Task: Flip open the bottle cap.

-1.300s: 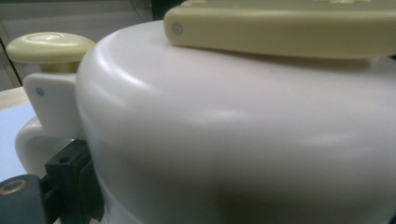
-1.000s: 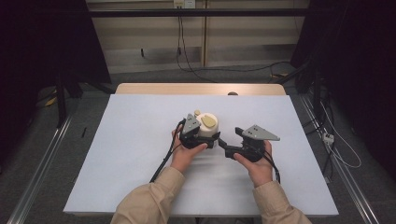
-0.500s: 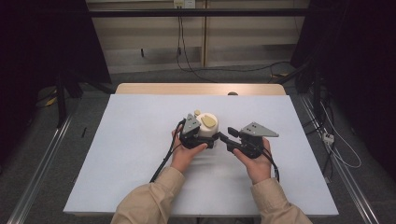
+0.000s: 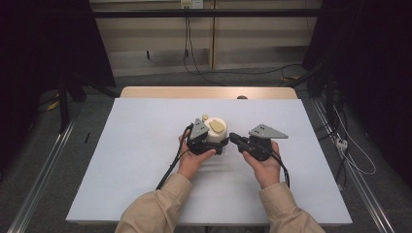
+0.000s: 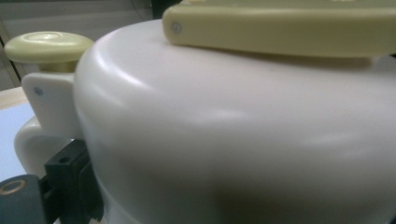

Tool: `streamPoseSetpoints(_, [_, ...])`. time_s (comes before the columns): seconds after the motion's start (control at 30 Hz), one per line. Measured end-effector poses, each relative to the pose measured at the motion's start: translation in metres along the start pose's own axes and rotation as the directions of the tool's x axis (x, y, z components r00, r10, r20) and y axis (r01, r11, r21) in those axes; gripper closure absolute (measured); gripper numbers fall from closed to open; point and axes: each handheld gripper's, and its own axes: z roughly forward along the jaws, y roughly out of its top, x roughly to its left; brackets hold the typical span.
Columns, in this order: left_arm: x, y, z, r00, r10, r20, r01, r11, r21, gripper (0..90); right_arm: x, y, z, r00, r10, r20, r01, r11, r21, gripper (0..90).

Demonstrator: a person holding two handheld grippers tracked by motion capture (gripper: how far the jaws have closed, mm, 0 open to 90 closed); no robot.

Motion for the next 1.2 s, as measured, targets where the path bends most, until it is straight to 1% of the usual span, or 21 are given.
streamPoseSetpoints(0.3, [0.000,0.000,0.000,1.0000,-0.003,0.000,0.003,1.0000,-0.001,5.4,0.004,0.005,0.005,0.9999,0.000,-0.017,0.000,1.000,0.019,90.0])
streamPoseSetpoints(0.37, [0.000,0.000,0.000,1.0000,-0.002,-0.001,0.002,1.0000,0.000,5.3,0.005,0.006,0.006,0.9999,-0.006,-0.012,0.006,1.000,0.019,90.0])
streamPoseSetpoints(0.57, [0.000,0.000,0.000,1.0000,0.001,-0.001,-0.001,1.0000,0.002,5.3,0.009,0.008,0.010,0.9995,-0.015,-0.029,0.016,0.999,0.031,90.0])
streamPoseSetpoints(0.9, [0.000,0.000,0.000,1.0000,0.003,-0.003,-0.003,1.0000,0.003,5.3,0.011,0.011,0.015,0.9990,-0.027,-0.035,0.029,0.998,0.053,90.0])
streamPoseSetpoints(1.2, [0.000,0.000,0.000,1.0000,0.003,-0.002,-0.003,1.0000,0.004,5.3,0.013,0.011,0.016,0.9989,-0.035,-0.030,0.036,0.998,0.053,90.0])
